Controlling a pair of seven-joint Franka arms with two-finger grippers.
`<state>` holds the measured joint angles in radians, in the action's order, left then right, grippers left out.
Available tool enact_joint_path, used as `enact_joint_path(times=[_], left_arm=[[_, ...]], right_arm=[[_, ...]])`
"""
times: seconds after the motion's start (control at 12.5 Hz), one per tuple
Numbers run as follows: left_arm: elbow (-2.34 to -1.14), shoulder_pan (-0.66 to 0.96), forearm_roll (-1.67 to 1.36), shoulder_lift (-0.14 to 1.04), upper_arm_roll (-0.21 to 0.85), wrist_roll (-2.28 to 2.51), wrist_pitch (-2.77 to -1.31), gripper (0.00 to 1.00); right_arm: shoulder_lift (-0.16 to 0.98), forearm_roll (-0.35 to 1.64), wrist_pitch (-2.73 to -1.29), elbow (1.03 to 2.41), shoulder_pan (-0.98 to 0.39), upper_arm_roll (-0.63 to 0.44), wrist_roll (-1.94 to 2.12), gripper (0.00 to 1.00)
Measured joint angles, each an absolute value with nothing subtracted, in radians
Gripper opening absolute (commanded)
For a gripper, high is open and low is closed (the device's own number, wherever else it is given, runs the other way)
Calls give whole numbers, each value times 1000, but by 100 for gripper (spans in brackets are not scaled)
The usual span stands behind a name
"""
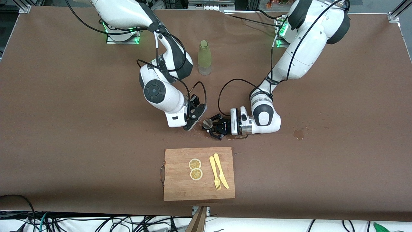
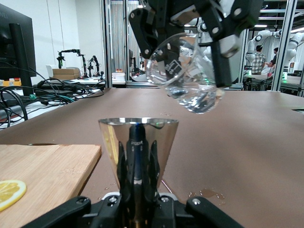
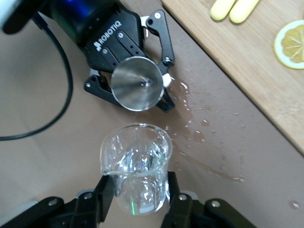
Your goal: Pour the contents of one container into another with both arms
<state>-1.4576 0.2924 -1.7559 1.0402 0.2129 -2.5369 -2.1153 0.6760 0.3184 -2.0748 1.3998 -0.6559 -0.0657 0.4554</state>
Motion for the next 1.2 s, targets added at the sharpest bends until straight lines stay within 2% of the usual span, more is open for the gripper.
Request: enact_joint_path(times=[0.64, 1.2], left_arm=[[-1456, 292, -1756, 1040, 221, -2537, -2123, 0], [-1454, 289, -1757, 1040, 236, -2537, -2154, 0]], right_arm=[[700, 198, -2069, 1342, -670, -73, 456, 16], [702, 160, -2007, 1281, -672, -105, 478, 17]])
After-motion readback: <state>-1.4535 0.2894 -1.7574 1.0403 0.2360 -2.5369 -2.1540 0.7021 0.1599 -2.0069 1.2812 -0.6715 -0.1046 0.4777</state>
